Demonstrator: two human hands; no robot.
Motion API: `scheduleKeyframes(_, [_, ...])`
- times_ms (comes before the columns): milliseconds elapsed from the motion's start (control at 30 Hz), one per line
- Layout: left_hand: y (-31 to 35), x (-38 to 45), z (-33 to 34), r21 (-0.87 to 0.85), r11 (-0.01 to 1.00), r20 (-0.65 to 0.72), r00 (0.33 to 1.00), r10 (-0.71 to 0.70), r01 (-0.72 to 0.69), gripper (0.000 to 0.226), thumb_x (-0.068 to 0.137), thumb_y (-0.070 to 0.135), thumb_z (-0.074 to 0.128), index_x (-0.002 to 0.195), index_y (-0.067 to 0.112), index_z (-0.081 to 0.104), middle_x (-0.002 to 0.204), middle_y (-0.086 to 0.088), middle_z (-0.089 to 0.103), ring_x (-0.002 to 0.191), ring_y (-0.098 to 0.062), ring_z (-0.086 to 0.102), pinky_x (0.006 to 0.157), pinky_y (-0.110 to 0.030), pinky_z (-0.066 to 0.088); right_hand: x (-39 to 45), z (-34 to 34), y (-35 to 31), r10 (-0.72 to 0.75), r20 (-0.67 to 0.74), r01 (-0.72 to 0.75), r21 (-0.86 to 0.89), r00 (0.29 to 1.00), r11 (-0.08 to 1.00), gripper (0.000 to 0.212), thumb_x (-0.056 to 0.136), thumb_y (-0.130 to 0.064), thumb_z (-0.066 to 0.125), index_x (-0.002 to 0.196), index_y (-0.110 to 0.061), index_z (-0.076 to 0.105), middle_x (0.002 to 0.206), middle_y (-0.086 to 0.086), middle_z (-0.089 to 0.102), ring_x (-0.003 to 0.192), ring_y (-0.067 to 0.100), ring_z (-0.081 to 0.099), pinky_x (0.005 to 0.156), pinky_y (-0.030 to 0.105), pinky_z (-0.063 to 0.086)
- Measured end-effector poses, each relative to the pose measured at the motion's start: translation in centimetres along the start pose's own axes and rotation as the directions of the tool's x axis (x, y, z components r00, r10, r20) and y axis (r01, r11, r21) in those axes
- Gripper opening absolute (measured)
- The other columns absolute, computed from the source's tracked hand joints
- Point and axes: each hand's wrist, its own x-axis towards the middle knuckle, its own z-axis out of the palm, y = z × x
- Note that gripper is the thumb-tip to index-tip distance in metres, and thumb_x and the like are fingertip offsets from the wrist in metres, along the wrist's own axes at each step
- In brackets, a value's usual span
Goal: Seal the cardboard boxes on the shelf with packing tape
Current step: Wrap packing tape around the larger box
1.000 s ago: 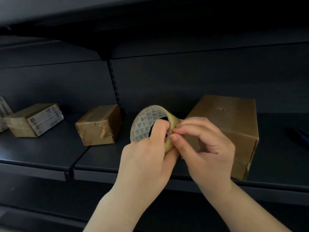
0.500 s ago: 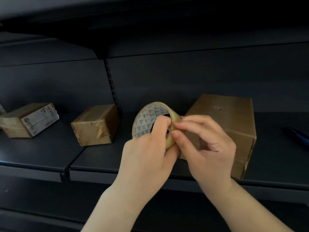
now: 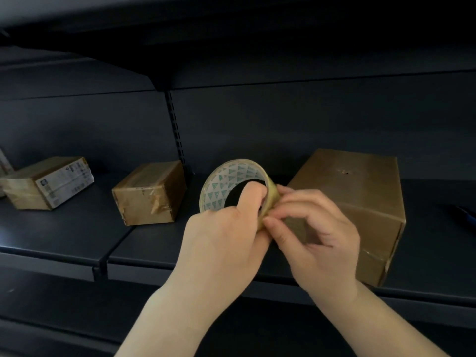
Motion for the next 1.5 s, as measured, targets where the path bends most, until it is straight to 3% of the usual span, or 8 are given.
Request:
scheduleKeyframes(133, [0.3,0.0,0.2,-0.024,1.0,-0.014,1.0,-0.002,0.001,0.022,0.082,0.039,0.041,0.096,0.023,0.039,0.046,0.01,0.054,0.031,-0.003,0.045,0.029,-0.021,0.039,0.1,0.0,-0.2,0.028,-0.059,-0.029,-0.013,0.998,0.999,0.022,0.076,-0.016,0.069,0.096,-0.011,0.064,0.091,0.002,0.063,0.085,0.006,0.061,0.078,0.016,0.048])
scheduleKeyframes(500, [0.4,-0.3,0.1,0.021,1.0,-0.029,1.0,0.002,-0.002,0.021,0.081,0.04,0.041,0.093,0.022,0.04,0.042,0.009,0.05,0.028,-0.004,0.041,0.027,-0.022,0.037,0.7,-0.3,-0.5,0.01,0.0,-0.01,0.046,1.0,0.999,0.008,0.076,-0.012,0.069,0.082,-0.013,0.063,0.082,-0.003,0.062,0.082,0.008,0.061,0.077,0.016,0.049])
scheduleKeyframes(600, [0.1,-0.3,0.0,-0.022,0.999,-0.012,0.999,-0.029,0.029,0.024,0.081,0.046,0.038,0.094,0.025,0.038,0.045,0.01,0.054,0.031,-0.004,0.045,0.03,-0.022,0.038,0.9,-0.5,-0.4,0.016,-0.013,-0.016,-0.005,1.0,1.0,0.014,0.077,-0.014,0.068,0.09,-0.011,0.064,0.086,-0.003,0.062,0.079,0.006,0.06,0.076,0.017,0.049])
scheduleKeyframes(700, [0.1,-0.3,0.0,-0.055,0.997,0.007,0.999,-0.052,0.053,0.025,0.08,0.049,0.037,0.094,0.028,0.036,0.049,0.011,0.056,0.034,-0.004,0.047,0.032,-0.021,0.039,1.0,-0.4,-0.2,-0.056,-0.003,0.055,-0.107,0.998,0.993,0.025,0.08,-0.012,0.066,0.104,-0.005,0.062,0.094,0.006,0.062,0.082,0.006,0.059,0.076,0.016,0.048])
scheduleKeyframes(833, [0.1,-0.5,0.0,-0.057,0.997,0.016,0.998,-0.059,0.06,0.027,0.079,0.049,0.038,0.095,0.027,0.038,0.051,0.013,0.054,0.036,-0.002,0.046,0.034,-0.016,0.036,1.0,-0.4,0.0,-0.168,0.02,0.169,-0.159,0.986,0.973,0.016,0.083,-0.006,0.065,0.098,-0.001,0.065,0.091,0.007,0.065,0.085,0.008,0.062,0.076,0.016,0.05])
scheduleKeyframes(1100, [-0.3,-0.5,0.0,-0.018,0.999,0.071,0.996,-0.048,0.05,0.027,0.077,0.046,0.038,0.094,0.025,0.037,0.049,0.011,0.054,0.033,-0.004,0.044,0.03,-0.019,0.035,2.0,-1.6,-0.2,-0.247,0.254,0.33,-0.375,0.935,0.866,0.008,0.083,-0.005,0.066,0.082,-0.001,0.074,0.084,0.008,0.071,0.077,0.012,0.065,0.07,0.019,0.053])
scheduleKeyframes(1267, [-0.5,-0.2,0.1,0.021,0.999,0.101,0.994,-0.04,0.038,0.03,0.076,0.046,0.038,0.095,0.023,0.04,0.049,0.008,0.056,0.033,-0.006,0.049,0.029,-0.021,0.036,3.4,-2.3,-0.8,-0.189,0.458,0.41,-0.45,0.869,0.793,0.016,0.084,-0.01,0.059,0.074,-0.004,0.07,0.076,0.006,0.068,0.065,0.019,0.065,0.05,0.034,0.052])
scheduleKeyframes(1500, [-0.7,0.2,0.0,0.037,0.999,0.112,0.993,-0.022,0.018,0.032,0.075,0.044,0.044,0.095,0.019,0.043,0.051,0.008,0.058,0.034,-0.007,0.05,0.033,-0.012,0.026,5.3,-2.5,-1.1,-0.198,0.639,0.578,-0.465,0.743,0.671,0.018,0.082,-0.01,0.053,0.068,-0.007,0.063,0.068,0.005,0.061,0.057,0.02,0.057,0.046,0.034,0.047])
